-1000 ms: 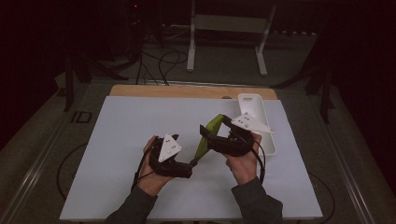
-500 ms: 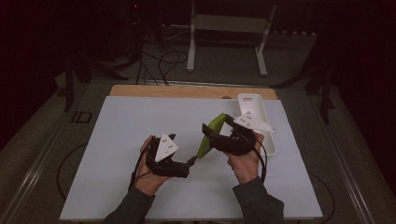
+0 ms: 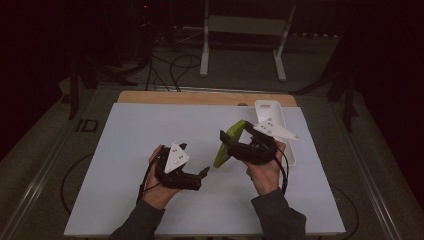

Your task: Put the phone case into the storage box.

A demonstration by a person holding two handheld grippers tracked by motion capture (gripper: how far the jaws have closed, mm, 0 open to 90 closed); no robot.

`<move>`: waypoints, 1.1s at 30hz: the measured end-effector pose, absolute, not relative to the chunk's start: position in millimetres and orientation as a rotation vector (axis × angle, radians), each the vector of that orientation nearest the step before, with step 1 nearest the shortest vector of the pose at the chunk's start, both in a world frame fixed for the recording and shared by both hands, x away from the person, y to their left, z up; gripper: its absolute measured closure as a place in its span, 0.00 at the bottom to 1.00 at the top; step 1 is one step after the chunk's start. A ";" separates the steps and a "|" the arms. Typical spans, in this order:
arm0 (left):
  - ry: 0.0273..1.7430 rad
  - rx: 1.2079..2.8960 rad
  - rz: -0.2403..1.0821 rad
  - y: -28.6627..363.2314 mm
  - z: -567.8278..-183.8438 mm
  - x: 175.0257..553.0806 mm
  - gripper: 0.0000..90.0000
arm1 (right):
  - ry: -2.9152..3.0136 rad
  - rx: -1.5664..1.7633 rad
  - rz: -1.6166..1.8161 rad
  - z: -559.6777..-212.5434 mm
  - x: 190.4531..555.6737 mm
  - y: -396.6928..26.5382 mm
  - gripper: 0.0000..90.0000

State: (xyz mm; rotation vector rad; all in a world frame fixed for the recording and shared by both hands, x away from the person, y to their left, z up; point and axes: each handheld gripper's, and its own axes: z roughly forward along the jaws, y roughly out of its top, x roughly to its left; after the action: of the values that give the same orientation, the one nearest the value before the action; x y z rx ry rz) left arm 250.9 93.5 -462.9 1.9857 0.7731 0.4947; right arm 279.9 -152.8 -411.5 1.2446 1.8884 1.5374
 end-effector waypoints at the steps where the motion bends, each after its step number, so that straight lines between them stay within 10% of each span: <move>1: 0.773 1.986 0.495 93.5 -462.9 250.9 0.04 | 1.888 1.245 1.537 -411.5 279.9 -152.8 0.19; 33: 0.802 1.975 0.496 113.6 -462.0 251.5 0.04 | 1.848 1.232 1.449 -402.0 287.9 -163.6 0.19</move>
State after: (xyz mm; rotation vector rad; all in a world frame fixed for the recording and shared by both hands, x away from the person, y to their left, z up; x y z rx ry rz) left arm 251.5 113.6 -462.0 1.9747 0.8018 0.4958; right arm 287.9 -163.6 -402.0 1.2321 1.8475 1.4495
